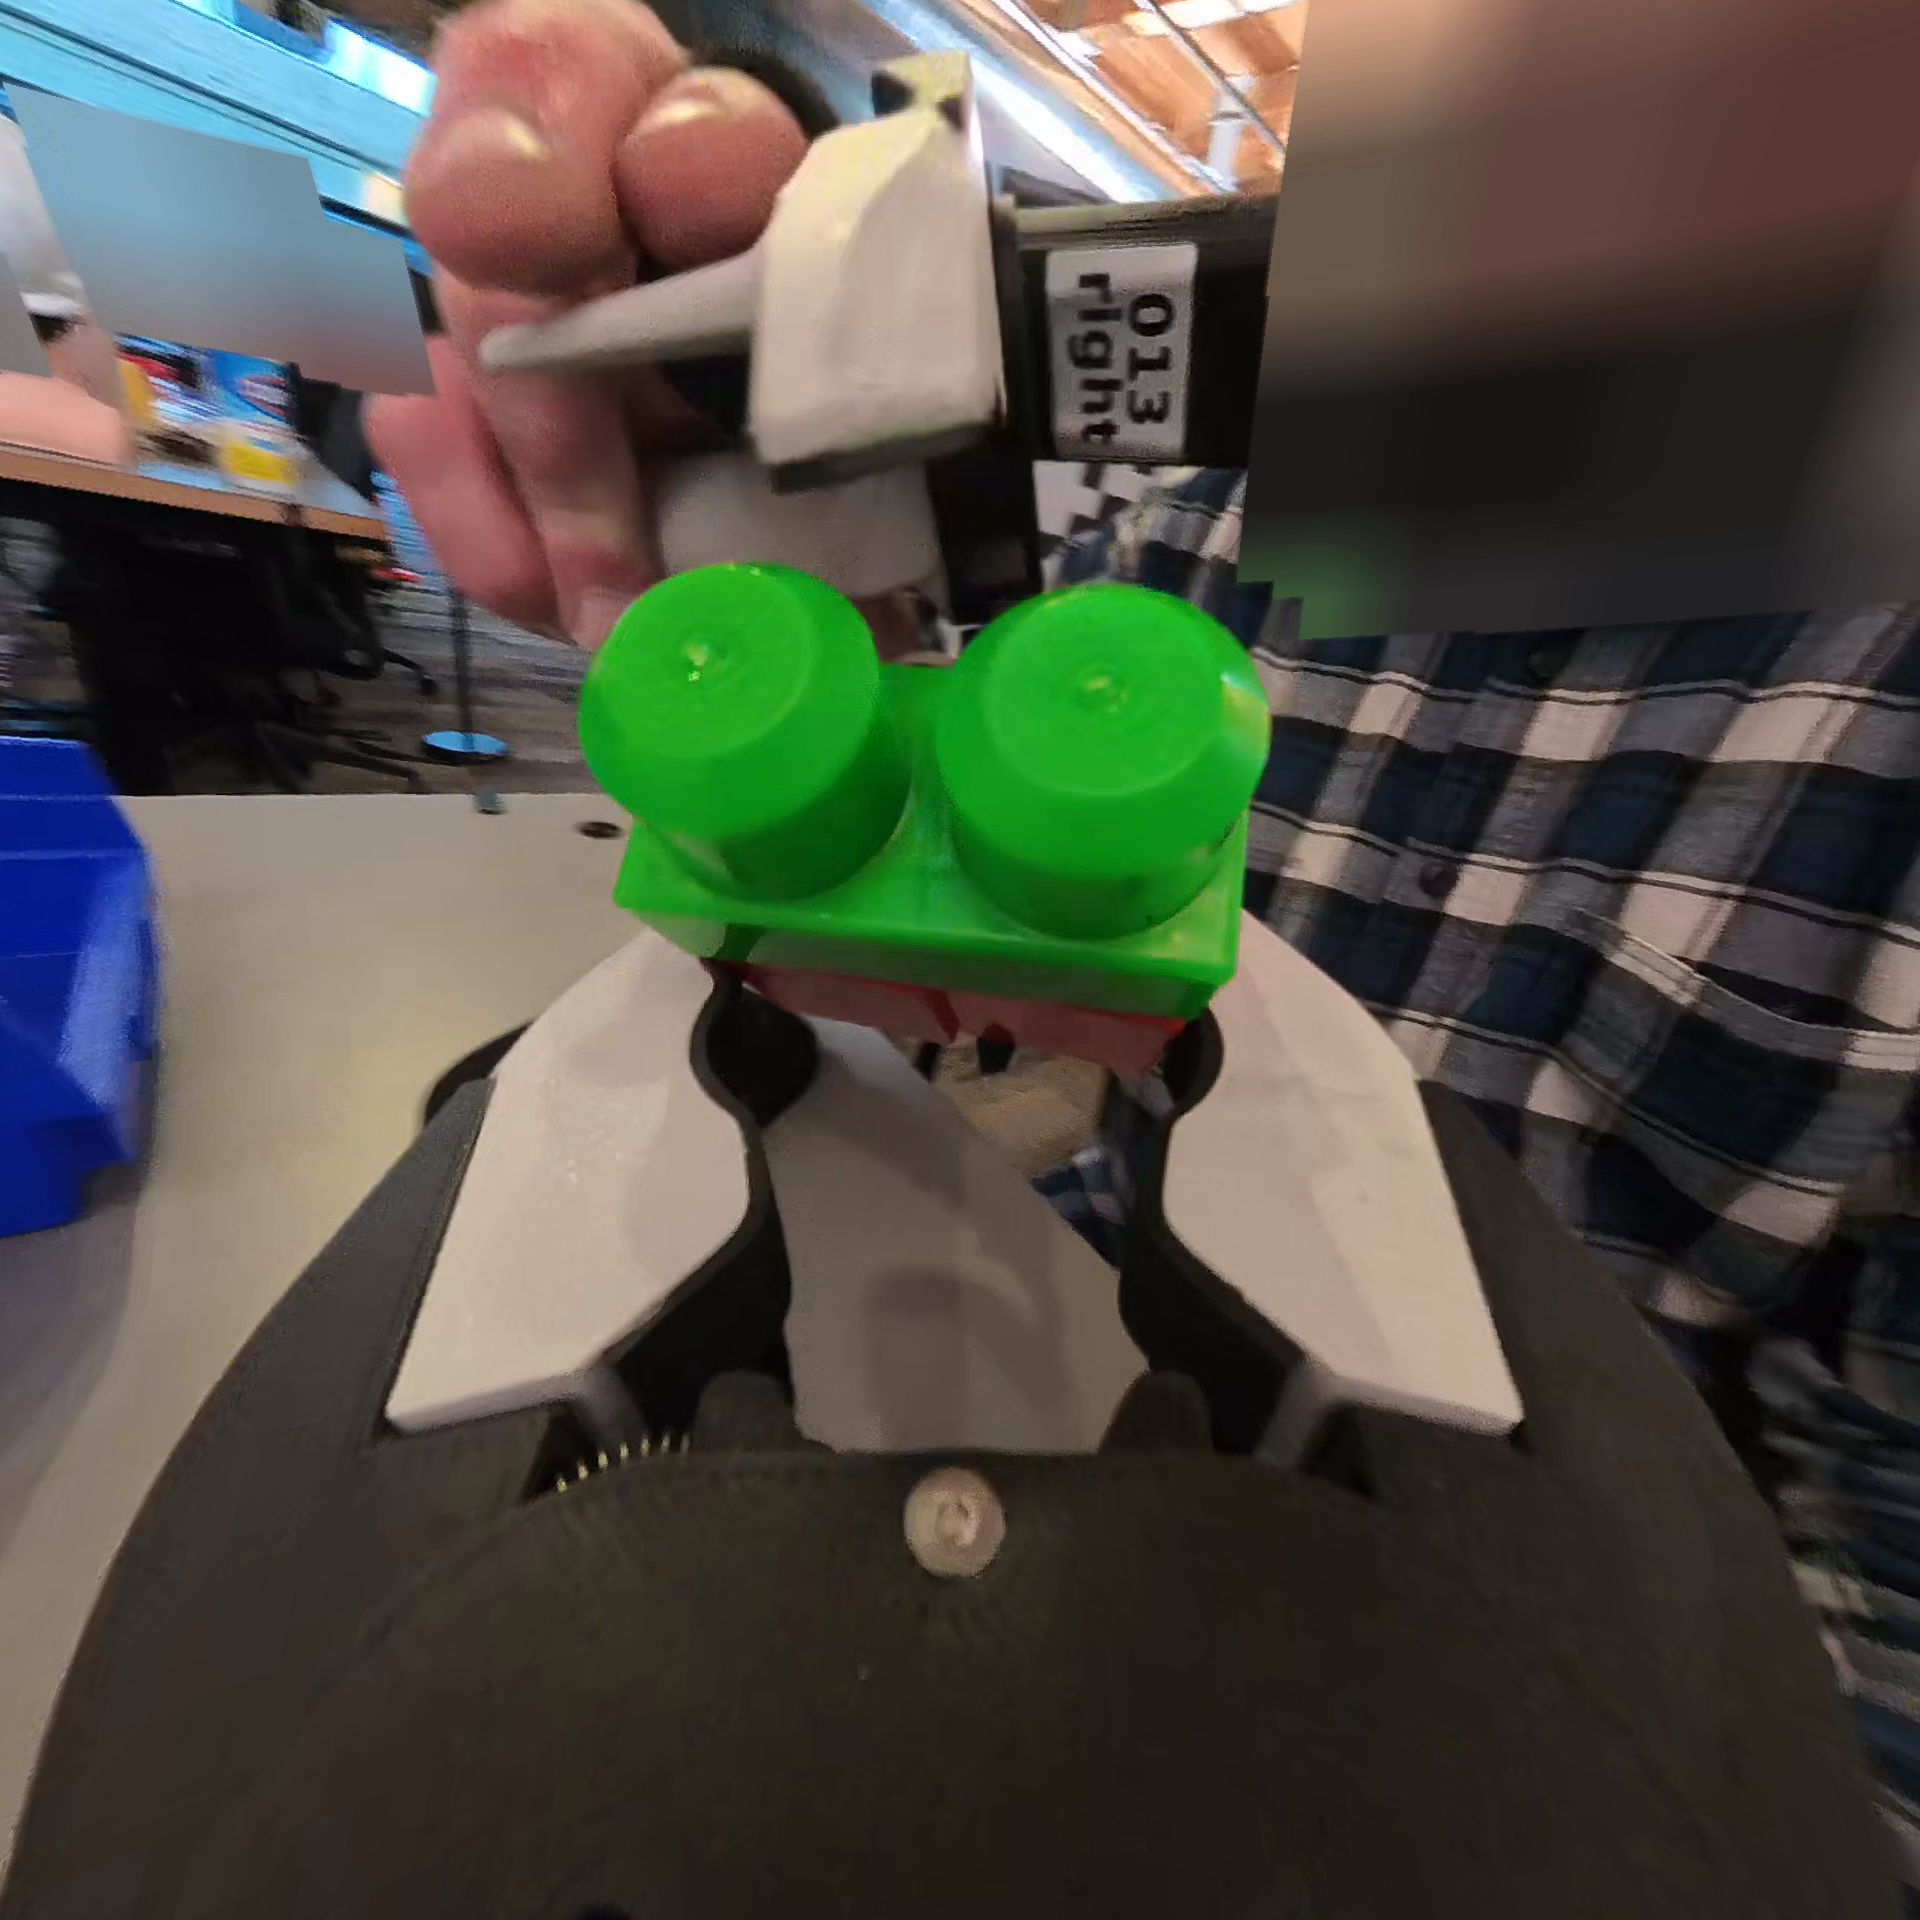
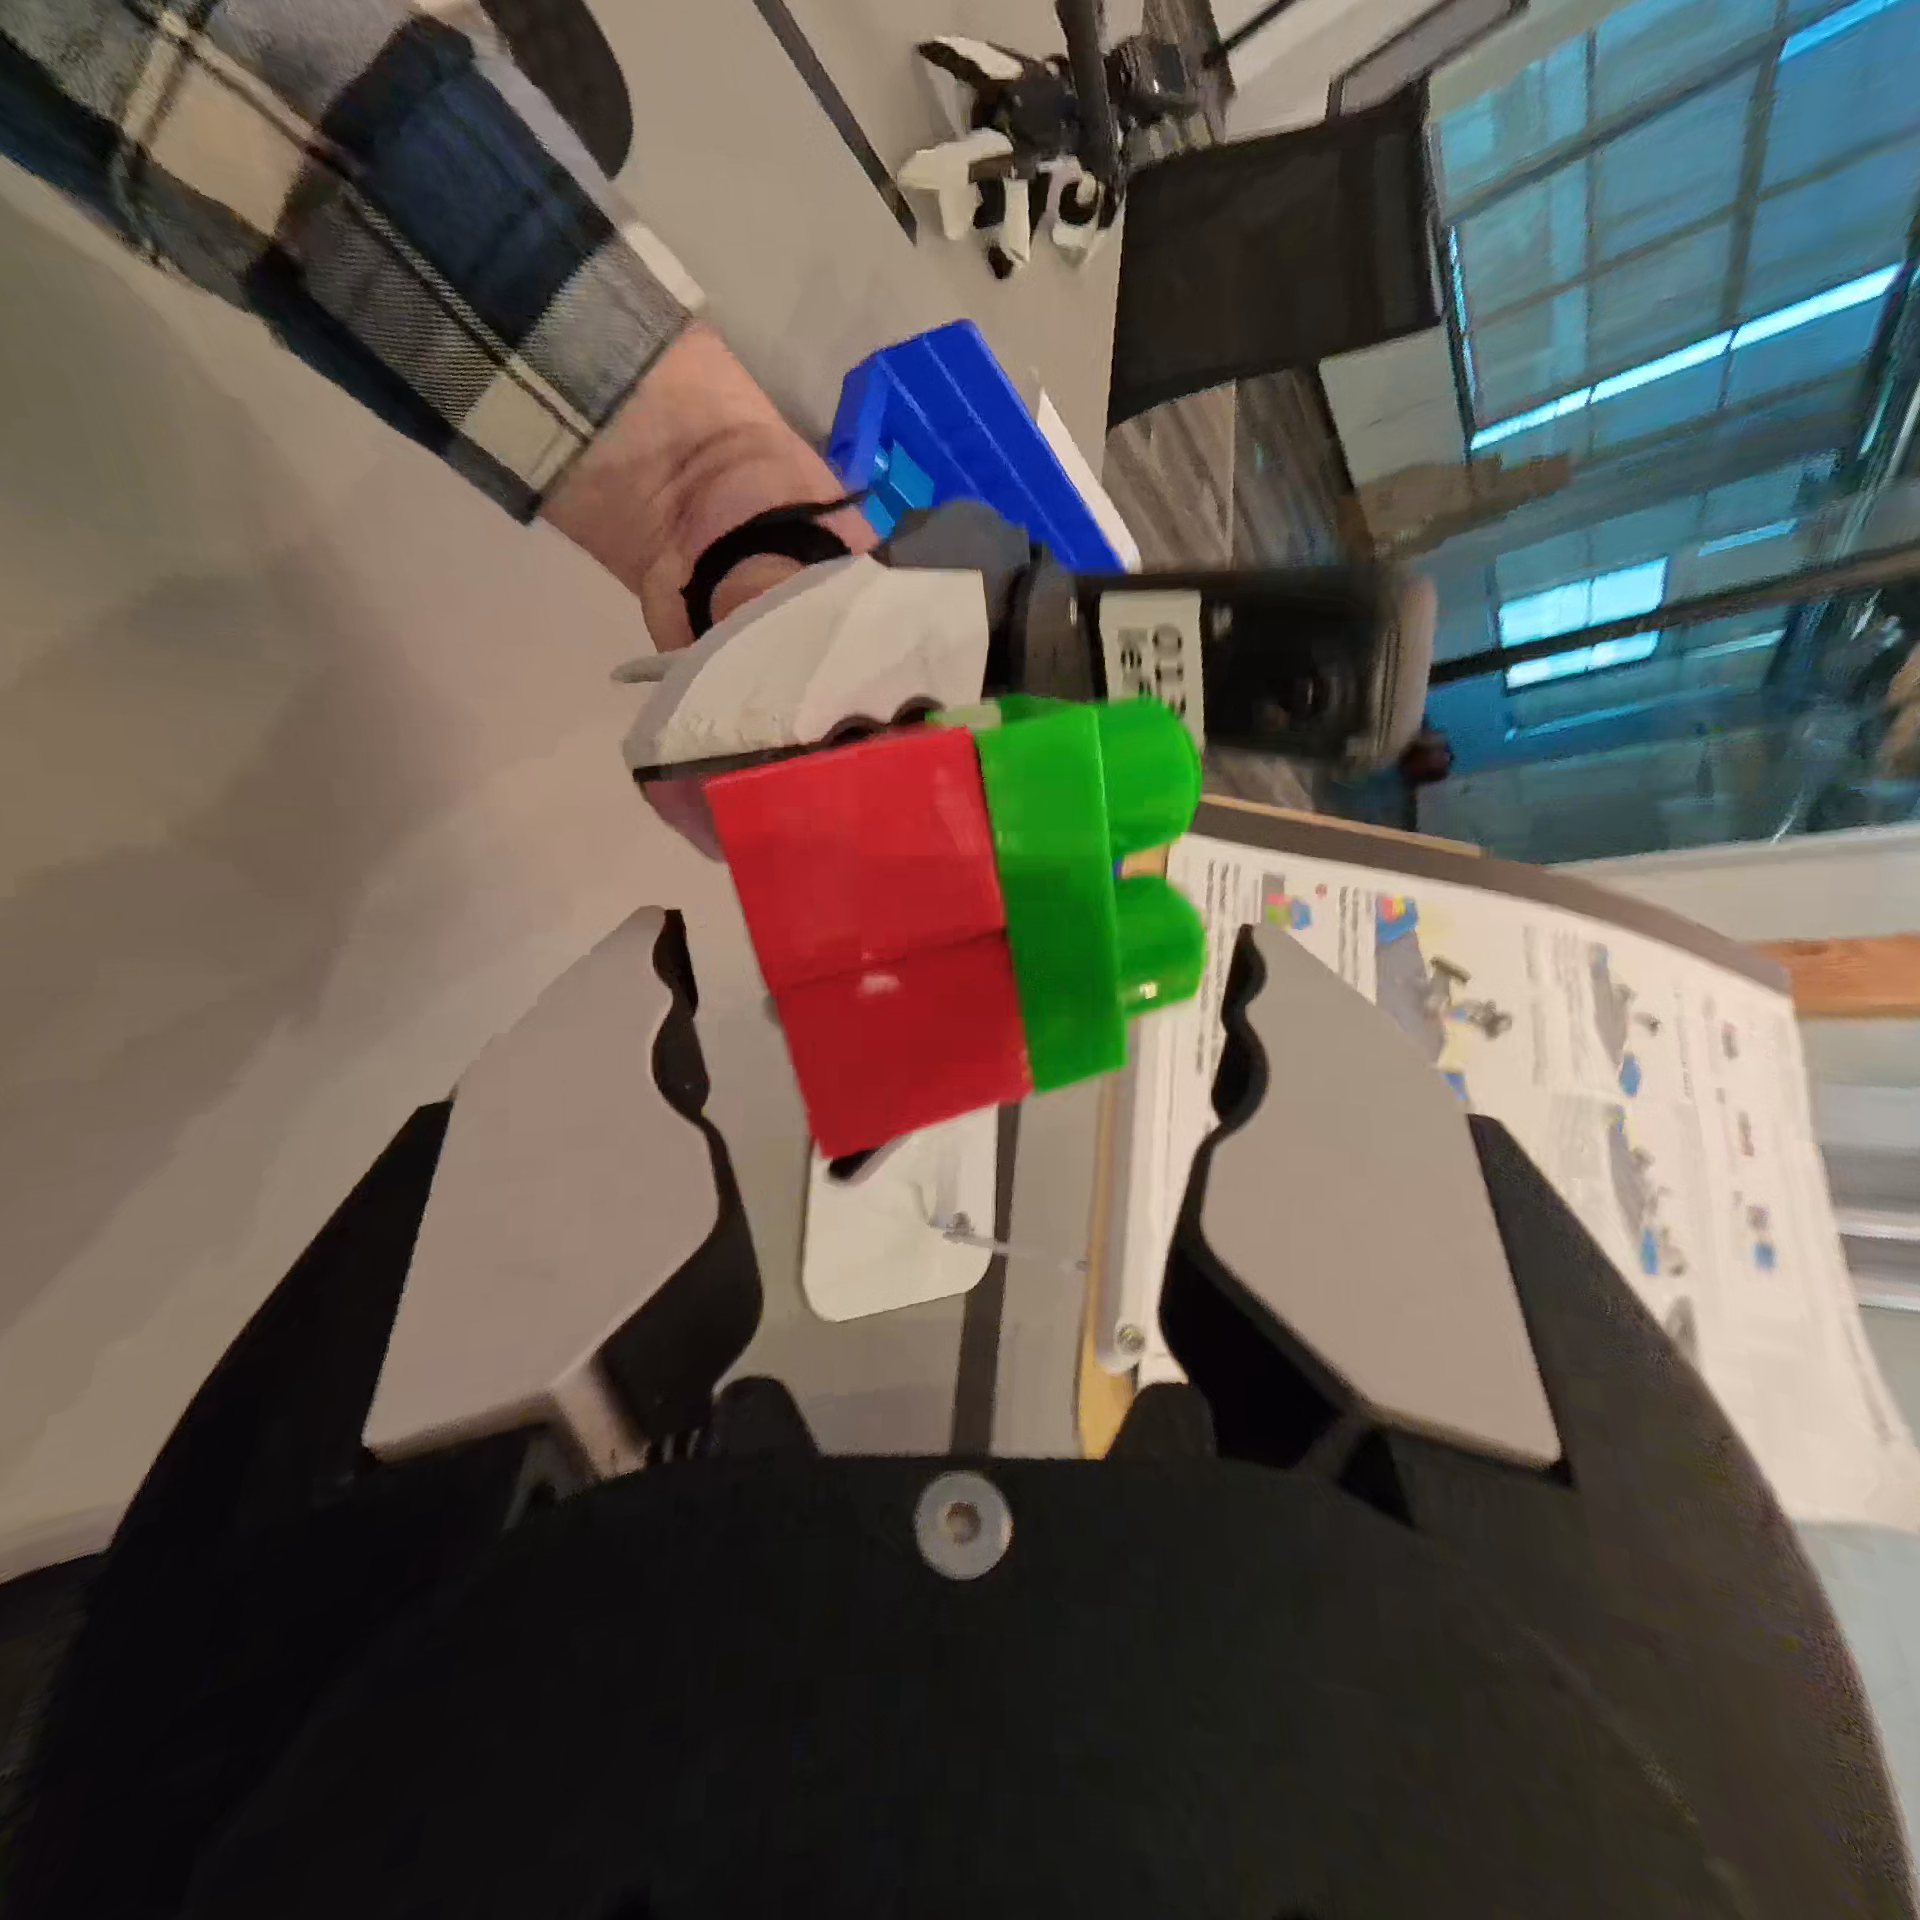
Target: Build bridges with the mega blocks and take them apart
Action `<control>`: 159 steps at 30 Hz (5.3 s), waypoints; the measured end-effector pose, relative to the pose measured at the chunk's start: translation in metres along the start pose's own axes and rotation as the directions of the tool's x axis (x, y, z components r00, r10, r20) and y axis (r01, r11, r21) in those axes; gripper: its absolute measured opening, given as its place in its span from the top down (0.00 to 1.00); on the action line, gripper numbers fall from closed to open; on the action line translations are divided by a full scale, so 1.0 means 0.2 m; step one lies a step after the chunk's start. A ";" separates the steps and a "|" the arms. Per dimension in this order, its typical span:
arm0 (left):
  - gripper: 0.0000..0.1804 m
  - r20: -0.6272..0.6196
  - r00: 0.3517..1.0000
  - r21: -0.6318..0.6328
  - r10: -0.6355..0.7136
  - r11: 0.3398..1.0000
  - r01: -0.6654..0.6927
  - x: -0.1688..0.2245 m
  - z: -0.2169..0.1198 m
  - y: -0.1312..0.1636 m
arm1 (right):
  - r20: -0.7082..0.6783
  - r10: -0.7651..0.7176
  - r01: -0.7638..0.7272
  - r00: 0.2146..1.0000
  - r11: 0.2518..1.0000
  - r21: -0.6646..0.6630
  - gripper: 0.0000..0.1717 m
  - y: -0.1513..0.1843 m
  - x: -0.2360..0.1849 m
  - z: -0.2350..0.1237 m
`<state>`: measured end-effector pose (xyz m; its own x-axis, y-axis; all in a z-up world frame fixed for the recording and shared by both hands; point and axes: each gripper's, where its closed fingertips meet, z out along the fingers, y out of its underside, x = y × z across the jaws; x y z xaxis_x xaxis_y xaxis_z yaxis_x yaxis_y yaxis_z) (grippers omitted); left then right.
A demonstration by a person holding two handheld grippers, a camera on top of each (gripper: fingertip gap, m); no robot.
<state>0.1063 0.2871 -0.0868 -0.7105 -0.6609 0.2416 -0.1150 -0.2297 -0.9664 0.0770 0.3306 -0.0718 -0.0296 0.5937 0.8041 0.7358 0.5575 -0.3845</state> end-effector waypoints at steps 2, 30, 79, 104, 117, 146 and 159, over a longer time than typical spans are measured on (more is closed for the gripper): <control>0.56 0.085 0.995 0.027 0.053 0.998 -0.056 -0.01 -0.04 -0.04 | 0.008 0.113 -0.113 0.994 0.993 0.041 0.45 0.02 0.02 -0.04; 0.56 0.104 0.992 -0.413 0.072 0.910 -0.023 0.03 0.05 0.09 | 0.022 -0.162 0.163 0.986 0.986 -0.021 0.39 -0.11 -0.08 0.04; 0.56 0.476 0.762 -0.200 0.438 0.898 -0.392 -0.02 -0.01 -0.21 | 0.503 0.630 -0.799 0.592 0.544 0.258 0.54 -0.09 -0.01 -0.17; 0.57 0.449 0.844 0.111 0.293 0.919 -0.379 -0.02 -0.09 -0.25 | 0.393 0.759 -0.854 0.519 0.453 0.254 0.58 -0.04 0.04 -0.08; 0.56 0.402 0.873 0.230 0.278 0.892 -0.390 0.00 -0.08 -0.29 | 0.336 0.753 -0.824 0.566 0.503 0.262 0.67 -0.04 0.03 -0.08; 0.57 0.285 -0.152 -0.945 0.947 0.251 -0.208 -0.31 -0.12 -0.36 | 0.422 0.880 -0.956 0.220 0.107 0.274 0.78 0.13 0.21 -0.17; 0.62 0.678 0.348 -0.511 0.647 0.756 -0.410 -0.17 -0.09 -0.43 | 0.470 0.790 -0.876 0.395 0.171 0.450 0.78 0.13 0.25 -0.31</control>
<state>0.1283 0.3425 -0.0132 0.1487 -0.8633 -0.4823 -0.1501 0.4623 -0.8739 0.1363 0.3400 -0.0138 0.2515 0.9472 -0.1989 -0.1531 -0.1640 -0.9745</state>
